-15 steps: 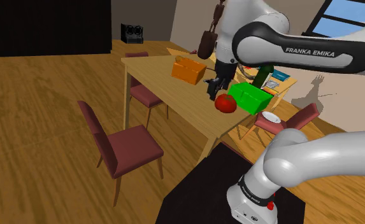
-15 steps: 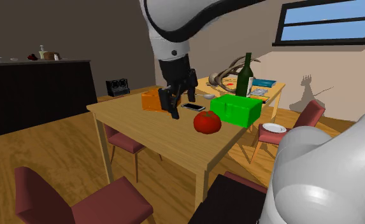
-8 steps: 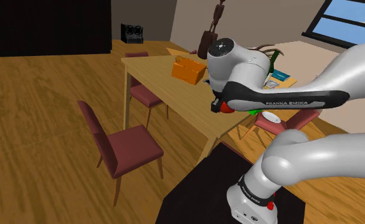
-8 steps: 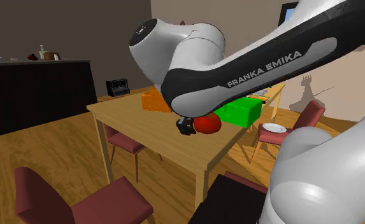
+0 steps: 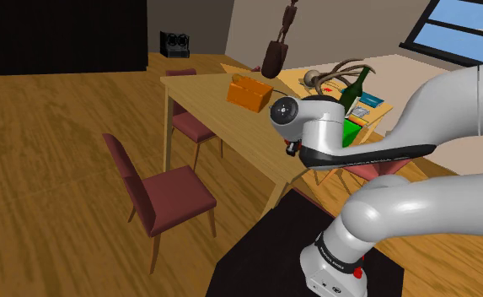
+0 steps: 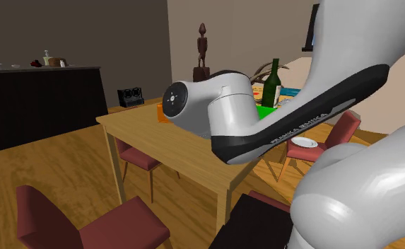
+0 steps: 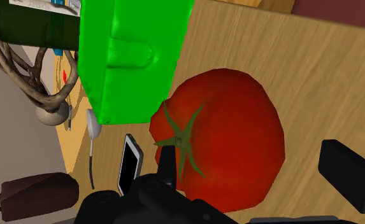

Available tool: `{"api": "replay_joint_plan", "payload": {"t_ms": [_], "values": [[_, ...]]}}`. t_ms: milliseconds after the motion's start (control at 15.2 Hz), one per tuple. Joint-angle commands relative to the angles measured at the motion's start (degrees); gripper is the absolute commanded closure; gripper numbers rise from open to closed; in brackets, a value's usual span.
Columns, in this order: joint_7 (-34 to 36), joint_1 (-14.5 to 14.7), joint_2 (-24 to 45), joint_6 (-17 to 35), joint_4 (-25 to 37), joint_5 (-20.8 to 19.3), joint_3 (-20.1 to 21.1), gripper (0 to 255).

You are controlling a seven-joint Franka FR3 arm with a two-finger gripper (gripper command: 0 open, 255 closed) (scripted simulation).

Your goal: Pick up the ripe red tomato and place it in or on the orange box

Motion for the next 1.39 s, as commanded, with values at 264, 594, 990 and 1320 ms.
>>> {"api": "replay_joint_plan", "payload": {"t_ms": [264,594,990,1320], "values": [[2.0,-3.0,2.1,3.7,-1.0,-5.0,-1.8,0],[2.0,-3.0,2.1,3.7,-1.0,-5.0,-1.8,0],[2.0,-3.0,2.1,3.7,-1.0,-4.9,-1.8,255],[2.0,-3.0,2.1,3.7,-1.0,-4.9,-1.8,255]]}}
